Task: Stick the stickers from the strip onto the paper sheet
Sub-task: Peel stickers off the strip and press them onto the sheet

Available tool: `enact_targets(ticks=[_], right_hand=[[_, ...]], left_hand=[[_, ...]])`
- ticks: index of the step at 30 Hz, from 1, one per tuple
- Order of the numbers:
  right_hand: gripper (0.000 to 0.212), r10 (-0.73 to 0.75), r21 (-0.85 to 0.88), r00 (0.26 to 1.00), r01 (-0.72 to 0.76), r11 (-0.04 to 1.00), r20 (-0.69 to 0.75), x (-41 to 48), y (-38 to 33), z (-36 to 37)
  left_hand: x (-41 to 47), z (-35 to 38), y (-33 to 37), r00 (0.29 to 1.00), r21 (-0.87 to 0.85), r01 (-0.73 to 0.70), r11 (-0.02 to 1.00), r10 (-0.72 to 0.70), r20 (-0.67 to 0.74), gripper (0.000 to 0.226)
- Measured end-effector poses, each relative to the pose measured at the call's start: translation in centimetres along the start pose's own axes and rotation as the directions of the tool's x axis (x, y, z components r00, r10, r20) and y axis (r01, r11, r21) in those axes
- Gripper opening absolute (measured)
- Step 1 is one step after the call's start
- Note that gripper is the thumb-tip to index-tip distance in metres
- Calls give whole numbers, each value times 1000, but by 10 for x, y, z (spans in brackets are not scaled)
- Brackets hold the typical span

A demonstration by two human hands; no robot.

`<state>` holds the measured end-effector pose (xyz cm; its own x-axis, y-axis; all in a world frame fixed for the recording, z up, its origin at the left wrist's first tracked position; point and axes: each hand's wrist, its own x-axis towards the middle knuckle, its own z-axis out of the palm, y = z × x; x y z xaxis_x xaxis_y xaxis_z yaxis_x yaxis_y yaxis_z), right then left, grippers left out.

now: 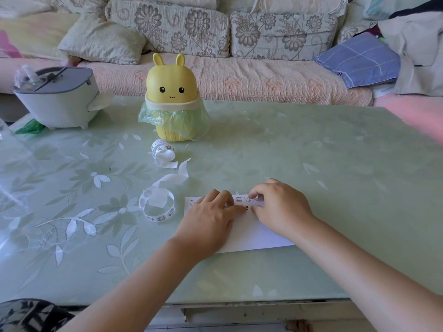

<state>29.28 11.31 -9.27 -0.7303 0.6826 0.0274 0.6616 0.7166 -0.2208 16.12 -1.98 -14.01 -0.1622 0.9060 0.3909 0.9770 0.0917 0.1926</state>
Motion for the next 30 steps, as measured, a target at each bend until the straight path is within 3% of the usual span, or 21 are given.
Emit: enact_targets(ticks=[3,6,9,15,19,23,26,30], right_hand=[[34,-181,-26,982,179,983,-49,-12,2,6],[64,-315,-39,943,320,946,106,-26,-1,14],[90,-311,-23,909,330,944,278,-35,-1,24],[106,-226,-144,934,273,951,276,-41,0,23],[119,-180,-173,955,223,959,236,-43,-4,22],[113,-245,-117,950,270,956,196,-36,-6,17],[104,-296,-28,916,315,949,271,-33,-8,19],[103,-301,-58,904,333,941,304,-34,-7,26]], left_hand=[[-3,-1,4,1000,-14,15,1000,-15,5,36],[-9,1,5,996,-116,91,989,-91,8,37],[-13,1,5,993,-161,119,980,-118,14,38],[-15,1,2,993,-163,114,980,-109,39,41],[-18,-8,1,991,-66,101,993,-95,96,47],[-20,-17,3,948,38,143,989,-148,283,77],[-25,-15,4,924,73,116,991,-134,358,81],[-26,-11,0,922,74,108,991,-127,365,79]])
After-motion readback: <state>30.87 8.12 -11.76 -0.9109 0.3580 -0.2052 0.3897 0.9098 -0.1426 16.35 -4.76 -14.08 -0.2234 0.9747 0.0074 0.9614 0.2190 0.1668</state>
